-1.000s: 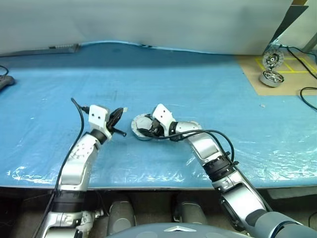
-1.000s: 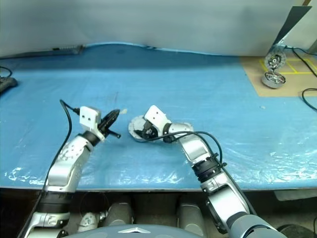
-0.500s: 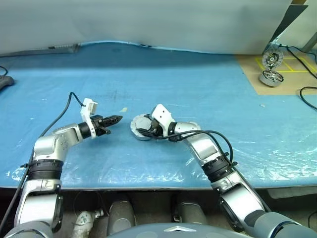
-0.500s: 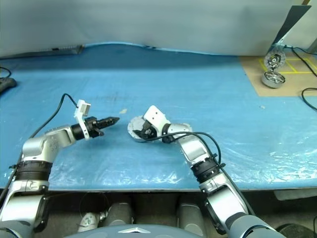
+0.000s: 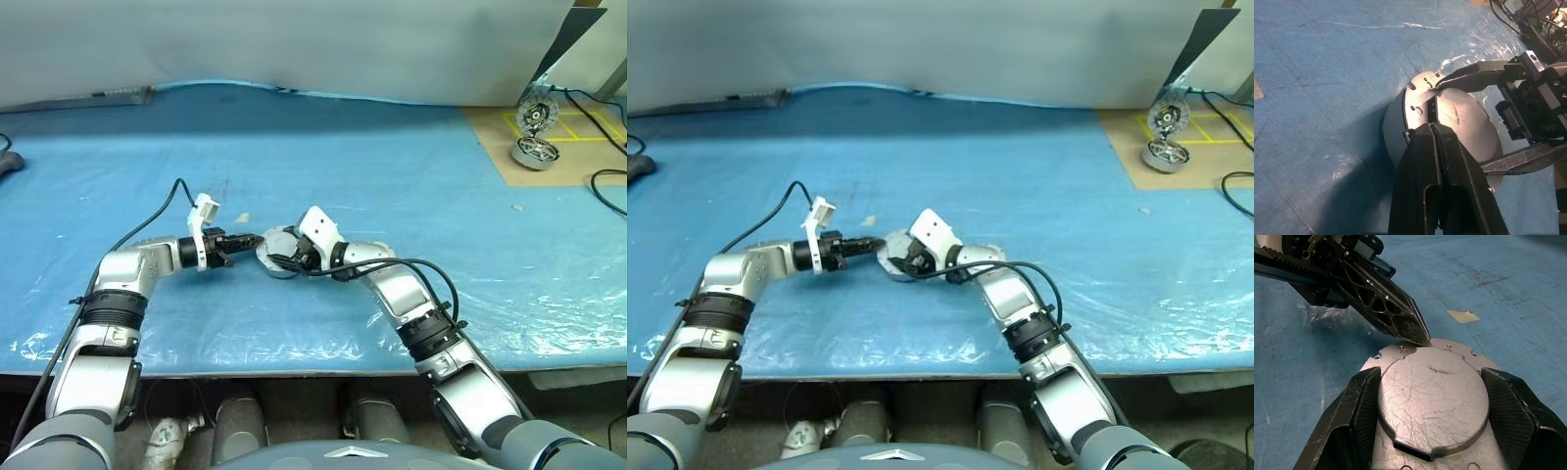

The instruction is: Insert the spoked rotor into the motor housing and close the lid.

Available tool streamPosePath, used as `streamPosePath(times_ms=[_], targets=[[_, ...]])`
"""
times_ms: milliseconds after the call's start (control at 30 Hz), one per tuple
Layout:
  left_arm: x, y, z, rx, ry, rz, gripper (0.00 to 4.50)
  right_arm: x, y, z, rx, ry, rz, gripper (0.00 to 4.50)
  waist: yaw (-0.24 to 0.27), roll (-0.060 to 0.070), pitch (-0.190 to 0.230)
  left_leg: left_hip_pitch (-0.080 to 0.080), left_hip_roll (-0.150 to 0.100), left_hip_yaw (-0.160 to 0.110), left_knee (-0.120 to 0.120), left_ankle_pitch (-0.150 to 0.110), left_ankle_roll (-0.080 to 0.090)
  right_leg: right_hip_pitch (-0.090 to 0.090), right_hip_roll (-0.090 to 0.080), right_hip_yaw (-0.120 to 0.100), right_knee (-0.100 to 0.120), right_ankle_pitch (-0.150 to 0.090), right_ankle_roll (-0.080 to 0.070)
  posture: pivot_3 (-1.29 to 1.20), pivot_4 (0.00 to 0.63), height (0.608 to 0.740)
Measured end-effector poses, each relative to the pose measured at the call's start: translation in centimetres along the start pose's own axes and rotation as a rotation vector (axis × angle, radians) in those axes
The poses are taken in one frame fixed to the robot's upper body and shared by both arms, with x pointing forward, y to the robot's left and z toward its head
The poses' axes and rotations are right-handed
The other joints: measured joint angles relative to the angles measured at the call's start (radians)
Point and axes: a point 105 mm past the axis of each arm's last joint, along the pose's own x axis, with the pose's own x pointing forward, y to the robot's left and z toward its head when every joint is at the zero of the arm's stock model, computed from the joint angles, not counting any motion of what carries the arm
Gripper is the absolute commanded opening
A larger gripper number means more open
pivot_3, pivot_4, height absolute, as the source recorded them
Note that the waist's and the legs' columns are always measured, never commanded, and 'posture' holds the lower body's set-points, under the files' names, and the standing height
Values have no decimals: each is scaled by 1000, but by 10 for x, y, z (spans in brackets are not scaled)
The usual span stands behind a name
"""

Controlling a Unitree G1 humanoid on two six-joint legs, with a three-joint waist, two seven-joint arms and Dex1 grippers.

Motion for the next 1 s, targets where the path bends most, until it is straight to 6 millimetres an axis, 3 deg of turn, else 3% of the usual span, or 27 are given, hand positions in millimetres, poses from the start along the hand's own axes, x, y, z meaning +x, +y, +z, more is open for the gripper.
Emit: streamPosePath(times_ms=[233,367,400,500,800,867,1000], targets=[[2,-1,-1,53,52,-3,0,0,0,0,1,1,1,2952,1,0,0,1,0,0,-3,0,0,1,0,0,-2,0,0,0,150,740],[3,-3,1,79,70,-9,0,-1,4,0,6,-17,9,4337,3,1,0,1,-1,0,-7,0,0,1,0,0,-5,0,0,0,150,740],[4,-4,1,85,72,-12,0,-3,6,1,14,-32,12,4483,5,1,0,1,-2,0,-8,0,0,1,0,0,-7,0,0,0,150,740],[5,-7,2,102,80,-27,0,-13,8,2,61,-75,-6,4483,10,1,0,-1,-4,0,-11,0,0,0,-2,0,-9,-1,1,0,150,740],[-1,-2,3,126,108,-3,0,-86,-9,-5,445,-191,-209,4483,26,1,1,-2,-6,-1,-18,0,-2,-2,-1,-2,-12,-1,2,0,150,740],[-1,-3,3,128,109,-4,0,-92,-12,-3,550,-216,-249,4483,27,1,1,-2,-6,-1,-19,0,-2,-2,-1,-2,-12,-1,2,0,150,740],[-1,-3,4,131,109,-6,0,-88,-5,-20,757,-140,-275,4483,31,2,1,-3,-6,-1,-19,0,-2,-2,-2,-2,-13,-1,3,0,150,740]])
